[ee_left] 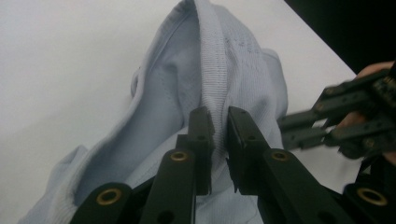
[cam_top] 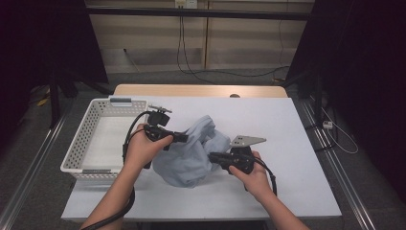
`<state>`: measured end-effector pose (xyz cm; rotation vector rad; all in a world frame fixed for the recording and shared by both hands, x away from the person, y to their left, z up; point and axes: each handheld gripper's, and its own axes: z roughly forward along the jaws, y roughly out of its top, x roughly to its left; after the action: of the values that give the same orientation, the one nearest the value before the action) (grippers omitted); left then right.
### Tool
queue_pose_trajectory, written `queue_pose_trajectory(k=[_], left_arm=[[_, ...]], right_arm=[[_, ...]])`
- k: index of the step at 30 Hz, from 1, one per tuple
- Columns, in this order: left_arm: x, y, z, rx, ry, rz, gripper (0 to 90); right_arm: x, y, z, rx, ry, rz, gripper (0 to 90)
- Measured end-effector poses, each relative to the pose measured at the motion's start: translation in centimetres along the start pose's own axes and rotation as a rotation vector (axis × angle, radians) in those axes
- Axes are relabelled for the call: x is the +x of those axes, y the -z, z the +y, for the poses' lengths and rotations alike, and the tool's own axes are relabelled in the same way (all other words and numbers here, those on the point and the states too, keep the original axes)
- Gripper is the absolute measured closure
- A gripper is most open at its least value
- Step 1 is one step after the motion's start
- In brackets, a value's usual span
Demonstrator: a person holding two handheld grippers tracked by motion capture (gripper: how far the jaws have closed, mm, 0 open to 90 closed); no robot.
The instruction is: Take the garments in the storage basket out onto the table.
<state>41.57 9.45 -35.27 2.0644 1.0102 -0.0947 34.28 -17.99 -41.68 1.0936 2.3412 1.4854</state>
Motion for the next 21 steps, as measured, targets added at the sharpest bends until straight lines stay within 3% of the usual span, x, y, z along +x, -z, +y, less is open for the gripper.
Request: queue_pose_trajectory(k=[5,10,14,21], left_arm=[[0.8,-0.1,-1.0,0.021,0.009,0.010,81.2],[1.2,0.1,-1.4,0.021,0.018,0.005,81.6],[1.2,0.2,-1.3,0.026,0.020,0.005,81.7],[1.2,0.0,-1.5,0.043,0.015,0.011,81.8]], right_arm=[[-1.0,1.1,1.3,-0.032,-0.003,-0.077,70.6],[-2.7,1.7,2.5,-0.052,-0.030,-0.173,49.9],[-3.7,1.7,3.0,-0.054,-0.060,-0.214,35.2],[-4.7,-0.1,2.8,-0.020,-0.110,-0.205,36.9]])
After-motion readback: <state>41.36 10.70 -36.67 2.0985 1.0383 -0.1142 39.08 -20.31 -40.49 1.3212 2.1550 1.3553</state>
